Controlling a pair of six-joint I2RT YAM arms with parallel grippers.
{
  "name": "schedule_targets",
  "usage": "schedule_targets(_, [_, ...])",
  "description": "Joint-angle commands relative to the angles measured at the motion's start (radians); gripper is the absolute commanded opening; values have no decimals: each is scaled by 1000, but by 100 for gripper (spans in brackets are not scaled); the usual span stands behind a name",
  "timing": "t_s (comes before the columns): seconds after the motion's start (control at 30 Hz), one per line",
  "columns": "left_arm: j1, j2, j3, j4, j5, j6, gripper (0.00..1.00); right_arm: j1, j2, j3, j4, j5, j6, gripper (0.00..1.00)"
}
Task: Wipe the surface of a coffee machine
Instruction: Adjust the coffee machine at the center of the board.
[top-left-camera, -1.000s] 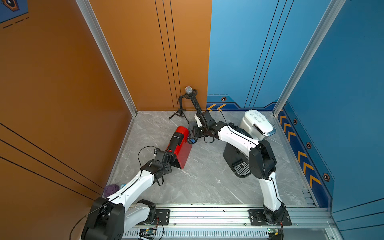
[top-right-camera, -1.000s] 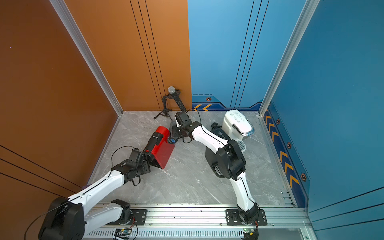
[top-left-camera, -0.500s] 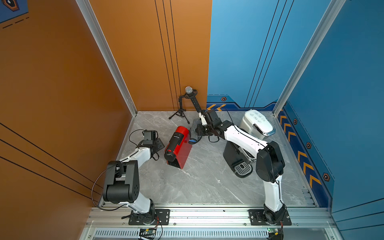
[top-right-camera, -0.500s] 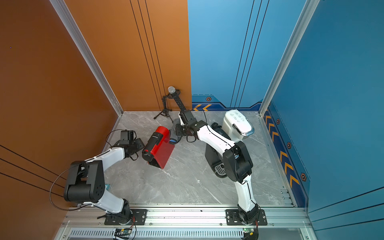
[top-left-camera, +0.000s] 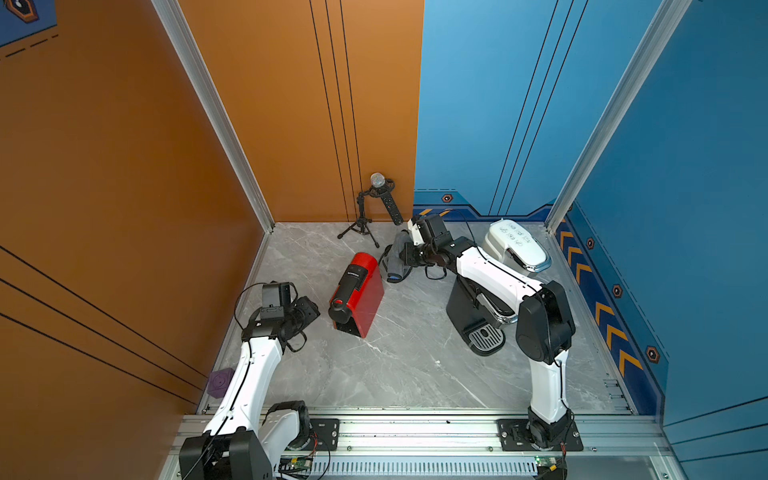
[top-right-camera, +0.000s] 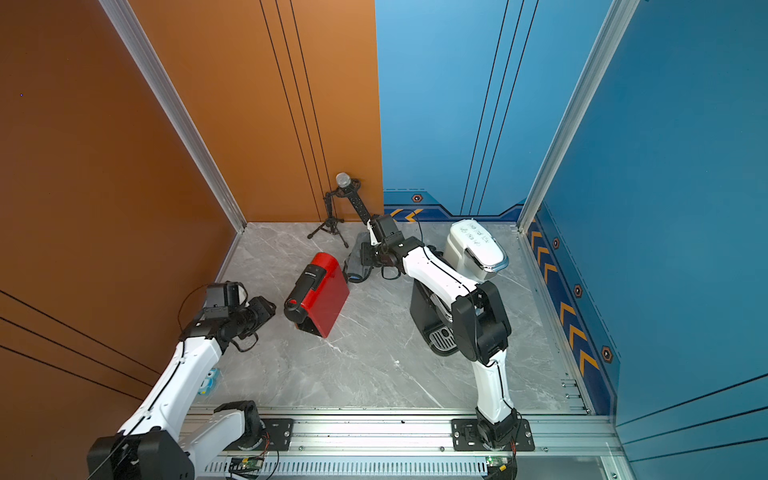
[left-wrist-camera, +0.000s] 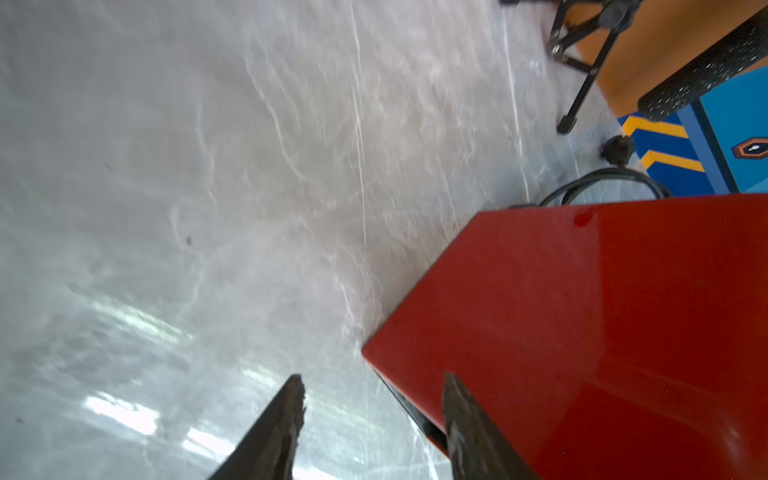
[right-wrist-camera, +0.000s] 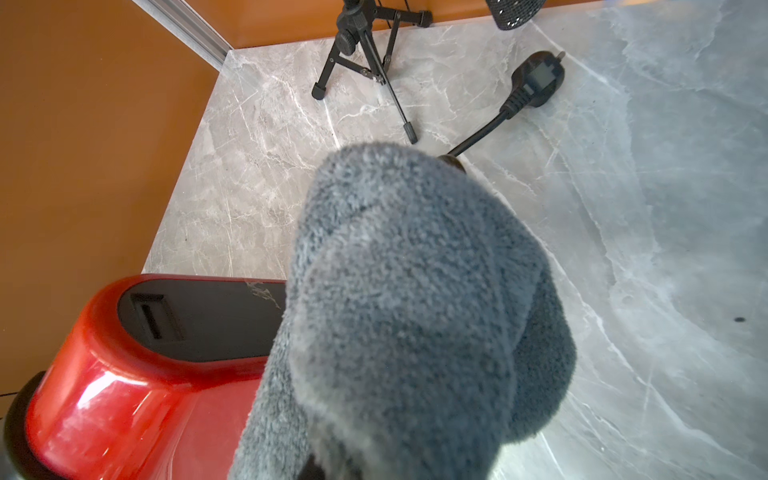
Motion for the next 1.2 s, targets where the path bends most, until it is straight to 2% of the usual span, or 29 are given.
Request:
schedule_targets(0.0, [-1, 34, -47, -100, 190, -88, 56, 10, -37, 8, -2, -13, -16, 14])
schedule_targets(0.2, [18, 17, -55, -77, 256, -125, 59, 13, -60, -10, -2, -8, -25, 14])
schedule_targets(0.3, [19, 29, -104, 16, 286, -172, 61, 11, -64, -15, -3, -12, -24, 14])
schedule_targets(0.5, [18, 105, -299, 504, 350, -402, 60, 12, -70, -18, 1, -16, -21, 14])
schedule_targets(0.8, [42, 264, -239, 584, 270, -368, 61, 8, -79, -34, 0, -21, -29, 14])
schedule_targets(1.17, [206, 563, -9, 605, 306, -244, 61, -23, -110, -74, 3, -37, -34, 14])
